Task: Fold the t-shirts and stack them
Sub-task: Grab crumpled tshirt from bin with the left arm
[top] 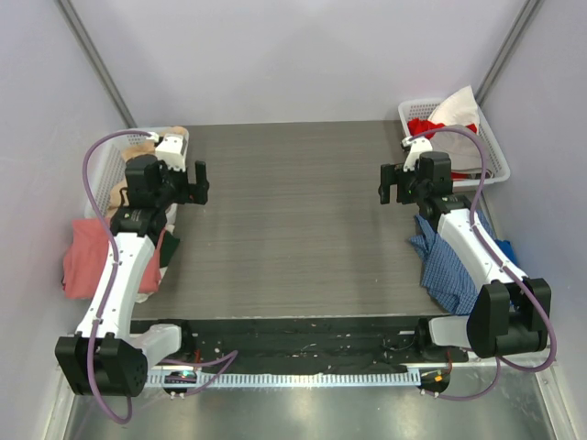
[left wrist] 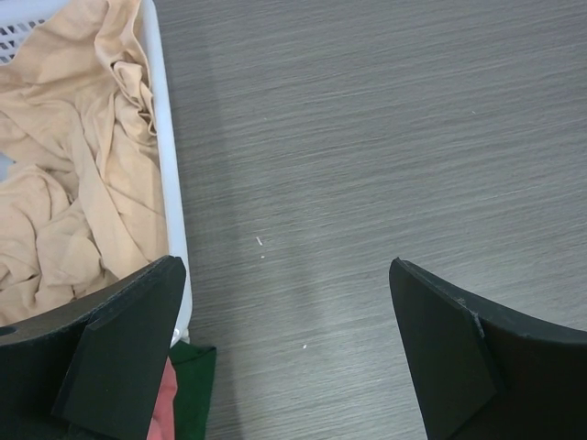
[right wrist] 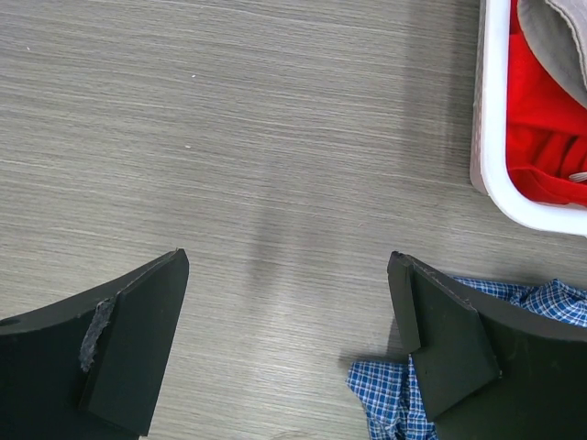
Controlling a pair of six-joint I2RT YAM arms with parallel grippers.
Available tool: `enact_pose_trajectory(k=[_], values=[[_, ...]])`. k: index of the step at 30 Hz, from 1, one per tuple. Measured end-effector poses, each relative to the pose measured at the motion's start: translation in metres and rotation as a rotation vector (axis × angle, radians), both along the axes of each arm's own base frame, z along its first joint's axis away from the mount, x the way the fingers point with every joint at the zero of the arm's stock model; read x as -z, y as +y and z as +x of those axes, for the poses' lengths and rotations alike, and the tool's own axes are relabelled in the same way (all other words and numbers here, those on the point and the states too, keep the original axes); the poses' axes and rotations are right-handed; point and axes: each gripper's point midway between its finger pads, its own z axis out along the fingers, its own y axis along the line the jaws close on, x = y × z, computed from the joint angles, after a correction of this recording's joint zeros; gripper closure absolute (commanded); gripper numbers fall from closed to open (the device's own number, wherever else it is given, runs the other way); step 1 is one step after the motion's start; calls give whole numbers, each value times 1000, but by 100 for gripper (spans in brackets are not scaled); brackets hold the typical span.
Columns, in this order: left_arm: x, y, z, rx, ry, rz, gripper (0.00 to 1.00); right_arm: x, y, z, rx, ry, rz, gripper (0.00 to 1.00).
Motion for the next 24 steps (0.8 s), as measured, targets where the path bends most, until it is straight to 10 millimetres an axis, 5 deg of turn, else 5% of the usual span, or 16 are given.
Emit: enact_pose_trajectory(k=[8,12,18,24], values=[[8,33,18,-114,27,142,0,0,3,-1,-26,0,1,0],[5,68,58,-183,92,229,3,0,6,-1,-43,1,9,1],[-23,132,152,-278,110,234,6,1,11,-2,-65,6,22,0],[5,151,191,-270,196,213,16,7,13,-3,-76,27,25,0]])
